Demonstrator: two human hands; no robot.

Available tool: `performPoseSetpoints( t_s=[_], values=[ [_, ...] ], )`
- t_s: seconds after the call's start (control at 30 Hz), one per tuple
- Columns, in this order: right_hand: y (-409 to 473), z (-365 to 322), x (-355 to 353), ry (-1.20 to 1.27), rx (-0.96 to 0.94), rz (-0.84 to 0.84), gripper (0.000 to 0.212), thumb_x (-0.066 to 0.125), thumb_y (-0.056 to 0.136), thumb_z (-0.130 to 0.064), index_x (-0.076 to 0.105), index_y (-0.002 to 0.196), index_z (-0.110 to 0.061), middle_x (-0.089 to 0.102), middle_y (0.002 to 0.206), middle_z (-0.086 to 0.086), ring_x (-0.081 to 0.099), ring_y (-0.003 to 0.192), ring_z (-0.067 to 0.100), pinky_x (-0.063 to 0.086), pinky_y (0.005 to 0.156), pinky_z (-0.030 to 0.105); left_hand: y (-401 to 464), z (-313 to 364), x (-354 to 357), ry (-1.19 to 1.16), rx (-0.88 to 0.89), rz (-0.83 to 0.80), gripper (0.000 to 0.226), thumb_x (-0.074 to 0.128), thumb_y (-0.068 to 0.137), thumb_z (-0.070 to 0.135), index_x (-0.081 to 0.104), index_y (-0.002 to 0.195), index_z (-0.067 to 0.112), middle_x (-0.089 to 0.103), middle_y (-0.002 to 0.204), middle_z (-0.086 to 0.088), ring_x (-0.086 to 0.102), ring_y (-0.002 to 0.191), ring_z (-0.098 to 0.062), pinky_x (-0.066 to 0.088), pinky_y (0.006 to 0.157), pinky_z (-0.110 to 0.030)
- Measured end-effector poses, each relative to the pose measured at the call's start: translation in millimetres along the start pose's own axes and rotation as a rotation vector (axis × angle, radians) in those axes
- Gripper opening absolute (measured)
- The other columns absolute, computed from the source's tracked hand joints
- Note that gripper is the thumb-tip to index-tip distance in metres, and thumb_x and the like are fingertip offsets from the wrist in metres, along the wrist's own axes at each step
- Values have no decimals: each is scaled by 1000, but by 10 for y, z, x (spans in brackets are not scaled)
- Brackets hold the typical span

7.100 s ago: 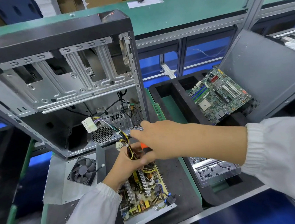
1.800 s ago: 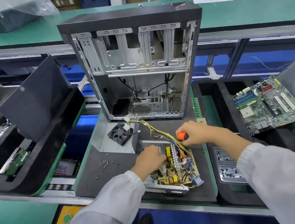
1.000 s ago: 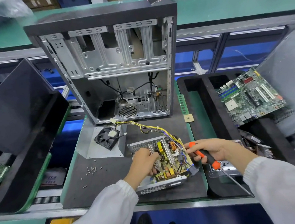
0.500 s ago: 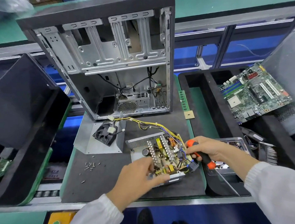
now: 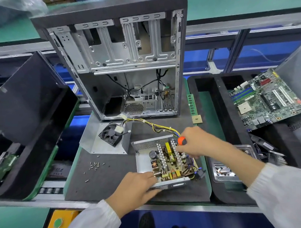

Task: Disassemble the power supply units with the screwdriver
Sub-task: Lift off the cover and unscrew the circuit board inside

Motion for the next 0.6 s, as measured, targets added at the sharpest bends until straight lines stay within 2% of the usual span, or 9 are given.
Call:
performPoseSetpoints(
  t_s=[0.07,0.17,0.2,0.27,0.33,0.43,0.5,0.6],
  values=[
    [28,-165,121,-84,5,5,37,62,86,-34,42,59,-16,49,57,-1,49,50,16,39,48,24,31,-22,-9,-18,-21,-22,37,49,85,55,59,63,27,54,60,12,55,48,-7,33,35,-18],
    [92,-212,238,-146,53,1,37,62,86,-26,38,61,-15,43,63,1,49,59,21,41,56,28,71,-43,13,-3,-44,-93,46,40,85,58,61,60,27,55,57,12,55,45,-7,31,36,-18],
    [96,-202,256,-146,76,-9,35,62,86,-25,38,62,-15,43,64,1,51,63,22,41,57,29,77,-37,18,-10,-41,-118,46,39,88,57,62,63,26,58,60,11,57,49,-9,33,39,-19],
    [103,-194,271,-130,95,-21,33,62,86,-24,39,63,-15,45,64,0,53,66,22,43,58,29,73,-23,68,-88,-31,-153,45,38,96,54,64,81,21,66,77,3,64,70,-21,37,52,-28],
    [97,-187,276,-106,97,-25,30,62,85,-22,42,64,-15,47,64,0,53,62,20,43,55,28,47,-34,157,-188,-81,-236,45,35,99,55,59,94,17,67,94,-4,62,86,-30,34,62,-34],
    [84,-97,239,-32,118,-50,26,60,84,-19,42,67,-14,50,61,1,53,53,18,45,50,26,56,-51,181,-198,-96,-255,43,35,101,52,58,99,16,66,100,-7,61,92,-34,35,65,-36],
    [82,-5,149,-26,129,-28,31,61,81,-19,38,61,-14,44,54,1,45,44,17,37,44,23,69,-76,184,-172,-93,-261,43,34,101,52,58,99,15,66,101,-8,61,93,-35,38,67,-38],
    [91,111,17,-64,134,11,37,62,79,-18,33,56,-15,36,51,0,34,43,17,28,42,22,84,-135,136,-97,-96,-270,44,32,101,55,53,90,17,66,97,-5,62,90,-30,41,69,-37]
  ],
)
Point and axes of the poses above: each hand's wrist, its own y-axis towards the middle knuckle, its own x-axis out of the palm, z = x × y, the point moved 6 cm from there along y, towards the middle knuckle
